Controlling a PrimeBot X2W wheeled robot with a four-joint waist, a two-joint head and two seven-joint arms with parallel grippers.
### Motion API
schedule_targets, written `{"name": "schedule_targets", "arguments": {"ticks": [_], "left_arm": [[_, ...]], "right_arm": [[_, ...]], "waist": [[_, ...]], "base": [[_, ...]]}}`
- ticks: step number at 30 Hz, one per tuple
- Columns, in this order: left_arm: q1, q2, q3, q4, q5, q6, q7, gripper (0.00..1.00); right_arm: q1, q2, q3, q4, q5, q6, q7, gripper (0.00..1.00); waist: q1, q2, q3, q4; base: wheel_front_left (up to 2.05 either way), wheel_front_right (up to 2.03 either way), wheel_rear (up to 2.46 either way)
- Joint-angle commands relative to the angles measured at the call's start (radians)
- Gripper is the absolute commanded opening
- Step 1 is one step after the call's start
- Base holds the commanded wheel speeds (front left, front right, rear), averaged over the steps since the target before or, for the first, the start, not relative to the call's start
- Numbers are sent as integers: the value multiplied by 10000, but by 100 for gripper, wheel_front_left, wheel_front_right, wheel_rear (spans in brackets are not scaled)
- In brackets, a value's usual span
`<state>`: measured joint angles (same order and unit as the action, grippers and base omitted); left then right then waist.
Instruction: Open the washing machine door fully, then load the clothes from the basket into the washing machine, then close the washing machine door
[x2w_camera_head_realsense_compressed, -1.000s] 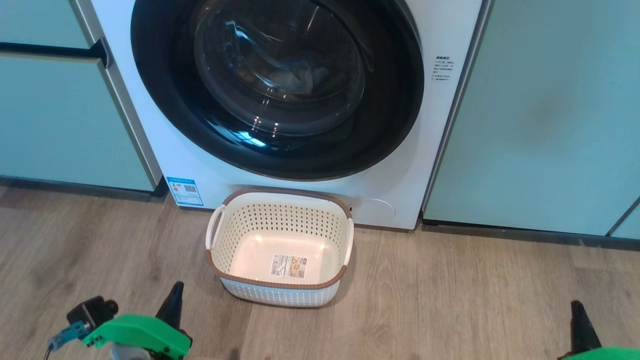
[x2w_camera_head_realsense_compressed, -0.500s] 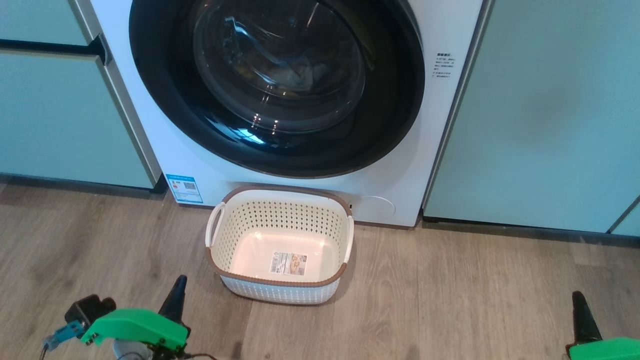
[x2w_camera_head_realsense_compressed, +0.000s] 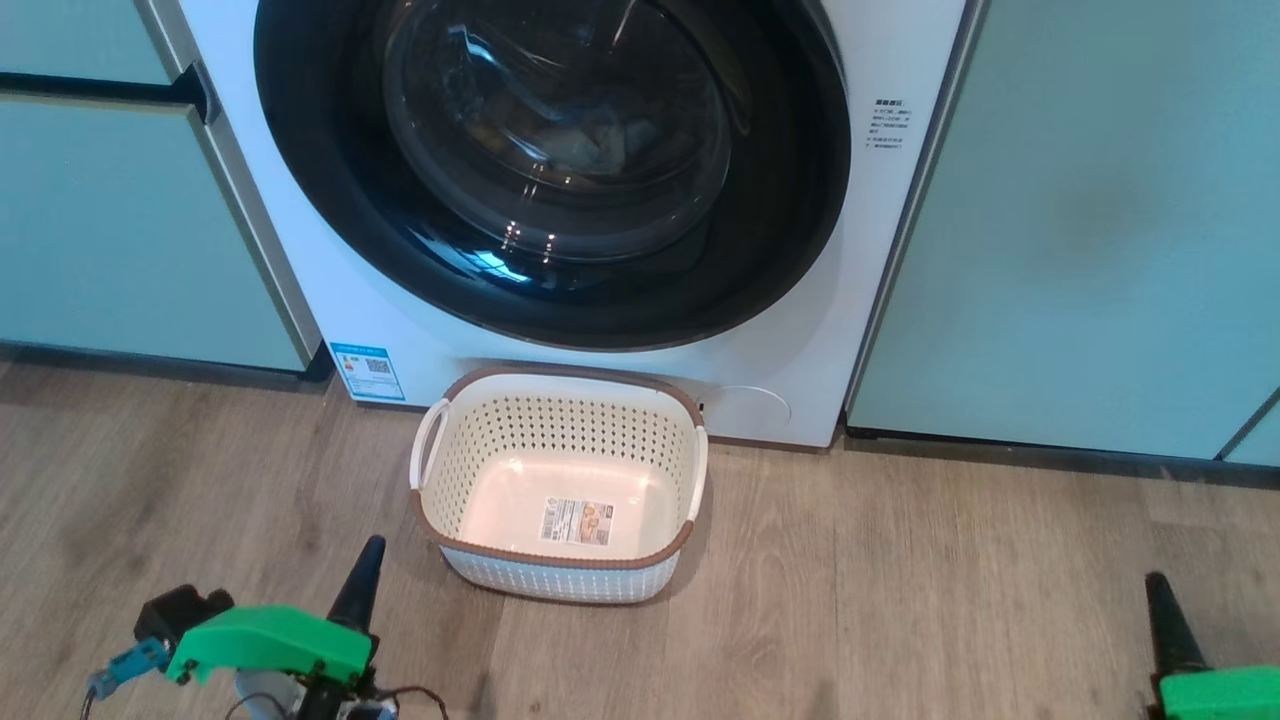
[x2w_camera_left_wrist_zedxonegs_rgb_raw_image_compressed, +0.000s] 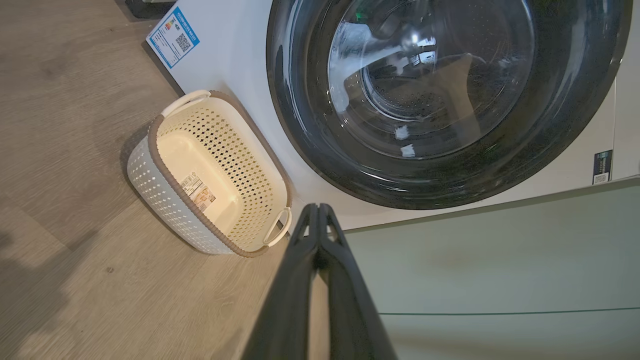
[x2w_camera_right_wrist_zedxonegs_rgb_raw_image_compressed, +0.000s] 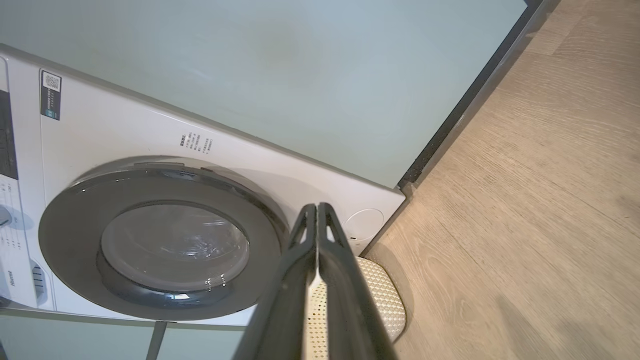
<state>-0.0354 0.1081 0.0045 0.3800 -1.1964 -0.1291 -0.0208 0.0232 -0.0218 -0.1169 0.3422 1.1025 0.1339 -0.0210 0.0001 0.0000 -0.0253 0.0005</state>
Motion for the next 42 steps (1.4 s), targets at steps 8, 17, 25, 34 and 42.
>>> {"name": "schedule_targets", "arguments": {"ticks": [8,17,25,34,42], "left_arm": [[-616,-45,478,-541,-824,-11,267,0],[-646,-190,647,-762,-1722,-12,561,0],[-670,-307,782,-939,-2443,-13,796,0],[-697,-438,934,-1138,-3254,-14,1061,0],[-718,-540,1053,-1292,-3885,-15,1267,0]], "right_arm": [[-790,-212,96,-508,1026,-22,267,0],[-932,-232,79,-635,2127,-25,560,0],[-1046,-248,65,-737,3010,-27,795,0],[-1174,-265,49,-852,4004,-30,1059,0],[-1274,-279,37,-941,4777,-32,1264,0]], "waist": [[0,0,50,0],[0,0,114,-1],[0,0,165,-2],[-1,0,223,-4],[-1,0,268,-4]], "base": [[0,0,0],[0,0,0],[0,0,0],[0,0,0],[0,0,0]]}}
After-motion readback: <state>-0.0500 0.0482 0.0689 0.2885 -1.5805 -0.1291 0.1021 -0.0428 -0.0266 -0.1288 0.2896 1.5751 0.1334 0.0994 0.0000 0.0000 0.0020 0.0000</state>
